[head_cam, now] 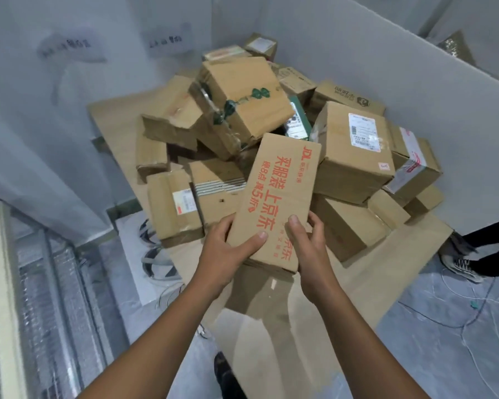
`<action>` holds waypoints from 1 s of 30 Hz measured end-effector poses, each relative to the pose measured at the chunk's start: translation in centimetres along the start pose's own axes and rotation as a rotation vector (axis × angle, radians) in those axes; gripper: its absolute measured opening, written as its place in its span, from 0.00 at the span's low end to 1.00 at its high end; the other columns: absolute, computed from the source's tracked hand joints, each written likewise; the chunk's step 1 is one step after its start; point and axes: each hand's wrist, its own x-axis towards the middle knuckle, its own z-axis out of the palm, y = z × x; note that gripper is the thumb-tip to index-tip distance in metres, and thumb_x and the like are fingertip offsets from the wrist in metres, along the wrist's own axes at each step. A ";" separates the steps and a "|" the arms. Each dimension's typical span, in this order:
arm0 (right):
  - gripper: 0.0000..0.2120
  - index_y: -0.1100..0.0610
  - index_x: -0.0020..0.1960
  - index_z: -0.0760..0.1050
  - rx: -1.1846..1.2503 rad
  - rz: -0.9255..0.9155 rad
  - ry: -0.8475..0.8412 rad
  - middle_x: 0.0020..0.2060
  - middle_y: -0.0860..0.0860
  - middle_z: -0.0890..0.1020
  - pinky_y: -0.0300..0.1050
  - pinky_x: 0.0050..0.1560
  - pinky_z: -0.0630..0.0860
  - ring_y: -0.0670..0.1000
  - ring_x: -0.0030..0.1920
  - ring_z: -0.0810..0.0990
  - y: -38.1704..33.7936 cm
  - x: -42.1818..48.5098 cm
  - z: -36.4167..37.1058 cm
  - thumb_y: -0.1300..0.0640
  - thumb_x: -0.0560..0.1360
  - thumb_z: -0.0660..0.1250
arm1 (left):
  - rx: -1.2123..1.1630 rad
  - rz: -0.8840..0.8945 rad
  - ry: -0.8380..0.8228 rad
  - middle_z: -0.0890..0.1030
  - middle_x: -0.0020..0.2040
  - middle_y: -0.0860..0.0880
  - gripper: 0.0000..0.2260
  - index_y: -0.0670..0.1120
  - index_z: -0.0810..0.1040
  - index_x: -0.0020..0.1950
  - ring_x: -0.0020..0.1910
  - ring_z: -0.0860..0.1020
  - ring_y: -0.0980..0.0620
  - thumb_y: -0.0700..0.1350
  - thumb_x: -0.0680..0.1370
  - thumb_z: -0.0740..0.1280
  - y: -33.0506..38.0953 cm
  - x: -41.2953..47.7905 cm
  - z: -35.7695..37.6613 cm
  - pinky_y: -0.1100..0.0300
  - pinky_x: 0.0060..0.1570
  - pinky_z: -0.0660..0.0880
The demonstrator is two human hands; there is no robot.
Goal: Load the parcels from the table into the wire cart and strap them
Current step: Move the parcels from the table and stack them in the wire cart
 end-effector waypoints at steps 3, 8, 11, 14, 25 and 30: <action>0.38 0.41 0.77 0.60 0.062 0.024 -0.106 0.64 0.50 0.83 0.57 0.59 0.82 0.51 0.60 0.85 1.5 -3.5 1.4 0.38 0.72 0.73 | -0.025 0.001 0.040 0.85 0.58 0.56 0.30 0.57 0.79 0.63 0.57 0.84 0.58 0.63 0.64 0.80 -1.7 -4.1 -2.2 0.56 0.56 0.82; 0.39 0.43 0.77 0.61 0.012 0.073 -0.199 0.65 0.50 0.83 0.60 0.61 0.81 0.51 0.60 0.85 3.7 -8.4 6.3 0.38 0.72 0.73 | -0.062 0.009 0.147 0.85 0.59 0.60 0.30 0.58 0.76 0.66 0.59 0.83 0.58 0.60 0.67 0.81 -4.1 -10.7 -7.3 0.56 0.57 0.82; 0.34 0.44 0.76 0.64 -0.037 0.046 -0.313 0.65 0.49 0.83 0.59 0.62 0.81 0.52 0.62 0.84 4.8 -11.1 10.7 0.40 0.74 0.72 | -0.102 0.041 0.245 0.85 0.60 0.59 0.30 0.59 0.75 0.68 0.59 0.83 0.58 0.59 0.69 0.80 -5.1 -14.3 -11.5 0.51 0.60 0.82; 0.30 0.44 0.75 0.67 -0.096 0.026 -0.423 0.64 0.48 0.84 0.60 0.64 0.80 0.52 0.62 0.84 5.9 -13.6 16.4 0.42 0.76 0.72 | -0.128 0.101 0.339 0.83 0.63 0.59 0.30 0.64 0.73 0.72 0.63 0.82 0.57 0.57 0.72 0.79 -5.6 -18.1 -16.3 0.55 0.60 0.81; 0.31 0.45 0.76 0.67 -0.550 -0.004 -1.004 0.63 0.47 0.84 0.59 0.62 0.81 0.49 0.59 0.86 11.8 -21.7 40.2 0.41 0.77 0.73 | -0.301 0.107 0.996 0.82 0.66 0.60 0.33 0.60 0.70 0.76 0.65 0.80 0.58 0.58 0.74 0.77 -11.1 -30.7 -33.2 0.52 0.63 0.77; 0.42 0.45 0.78 0.63 -0.844 -0.040 -1.246 0.62 0.45 0.83 0.55 0.62 0.81 0.46 0.57 0.86 16.6 -22.6 53.2 0.32 0.71 0.73 | -0.437 0.015 1.291 0.82 0.64 0.56 0.33 0.56 0.70 0.75 0.62 0.82 0.56 0.57 0.72 0.76 -14.7 -30.7 -40.2 0.48 0.63 0.80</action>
